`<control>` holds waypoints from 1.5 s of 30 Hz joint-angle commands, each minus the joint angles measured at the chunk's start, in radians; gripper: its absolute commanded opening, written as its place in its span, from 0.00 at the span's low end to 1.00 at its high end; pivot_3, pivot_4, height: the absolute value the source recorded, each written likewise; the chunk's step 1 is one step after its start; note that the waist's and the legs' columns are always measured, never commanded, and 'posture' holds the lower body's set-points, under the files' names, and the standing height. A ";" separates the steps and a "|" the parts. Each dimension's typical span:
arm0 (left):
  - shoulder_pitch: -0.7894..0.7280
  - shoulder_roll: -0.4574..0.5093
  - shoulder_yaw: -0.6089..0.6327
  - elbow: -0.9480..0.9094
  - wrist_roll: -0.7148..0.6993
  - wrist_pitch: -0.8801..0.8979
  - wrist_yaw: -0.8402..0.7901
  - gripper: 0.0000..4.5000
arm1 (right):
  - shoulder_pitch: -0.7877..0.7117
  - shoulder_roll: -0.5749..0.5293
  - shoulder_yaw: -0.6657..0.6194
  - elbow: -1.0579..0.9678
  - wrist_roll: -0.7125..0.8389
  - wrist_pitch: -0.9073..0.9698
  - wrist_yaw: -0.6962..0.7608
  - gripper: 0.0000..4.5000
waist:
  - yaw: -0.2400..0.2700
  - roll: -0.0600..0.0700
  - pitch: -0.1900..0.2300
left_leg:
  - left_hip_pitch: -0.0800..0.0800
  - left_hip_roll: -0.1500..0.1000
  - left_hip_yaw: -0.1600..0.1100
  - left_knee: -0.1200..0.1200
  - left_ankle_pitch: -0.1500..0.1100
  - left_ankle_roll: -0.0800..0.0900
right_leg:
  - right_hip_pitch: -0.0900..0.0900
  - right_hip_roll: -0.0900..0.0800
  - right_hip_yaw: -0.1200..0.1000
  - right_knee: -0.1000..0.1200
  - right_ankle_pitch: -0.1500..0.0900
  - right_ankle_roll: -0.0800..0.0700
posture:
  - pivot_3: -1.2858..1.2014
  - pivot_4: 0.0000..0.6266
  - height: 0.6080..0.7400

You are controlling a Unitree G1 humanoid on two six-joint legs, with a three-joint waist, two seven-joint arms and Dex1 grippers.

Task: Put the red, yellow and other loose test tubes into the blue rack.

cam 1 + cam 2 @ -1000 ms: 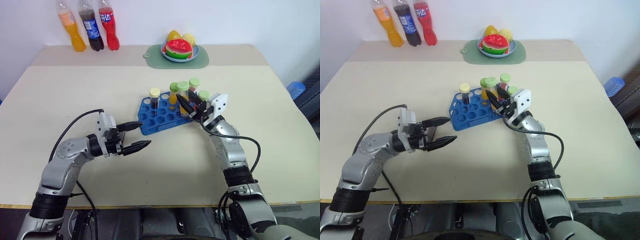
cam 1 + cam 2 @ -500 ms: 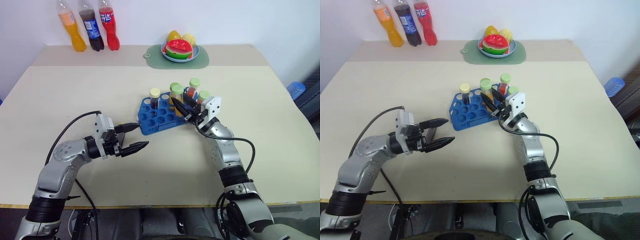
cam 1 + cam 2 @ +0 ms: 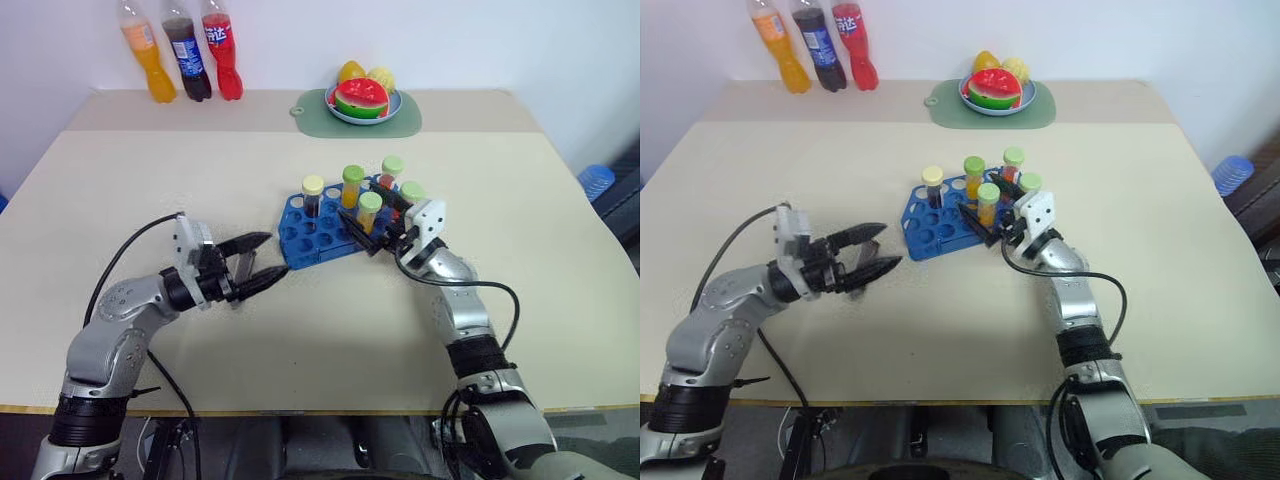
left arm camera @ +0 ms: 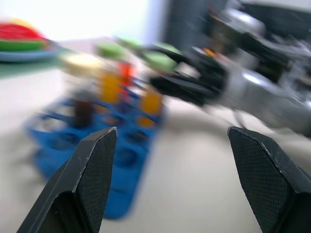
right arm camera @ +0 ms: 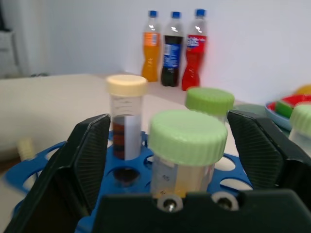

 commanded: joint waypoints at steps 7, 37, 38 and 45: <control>-0.256 0.129 0.181 -0.105 -0.178 1.018 0.527 0.84 | 0.292 -0.336 -0.070 -0.504 0.217 0.348 0.199 0.96 | -0.003 -0.002 0.001 | 0.002 0.000 -0.001 0.000 0.000 0.000 | 0.001 0.001 0.000 0.001 0.000 0.000 | 0.52 0.24 1.00; -0.649 0.206 -0.334 0.643 -1.294 0.949 1.682 0.21 | 0.418 -0.411 -0.083 -0.671 0.232 0.422 0.185 0.97 | 0.003 -0.009 0.004 | 0.002 -0.003 -0.001 0.000 0.002 -0.004 | 0.003 -0.003 -0.001 0.000 0.000 0.000 | 0.52 0.24 1.00; -0.651 0.202 -0.331 0.645 -1.294 0.947 1.666 0.16 | 0.422 -0.411 -0.089 -0.660 0.234 0.417 0.189 0.97 | 0.003 -0.009 0.004 | 0.002 -0.003 -0.001 0.000 0.002 -0.004 | 0.003 -0.003 -0.001 0.000 0.000 0.000 | 0.52 0.24 1.00; -0.550 0.272 -0.216 0.410 -1.172 0.839 1.419 0.16 | 0.420 -0.375 -0.085 -0.637 0.214 0.415 0.142 0.97 | -0.002 -0.009 0.004 | 0.002 -0.003 -0.002 -0.001 0.003 -0.005 | 0.002 -0.002 -0.001 0.000 0.000 0.000 | 0.52 0.24 1.00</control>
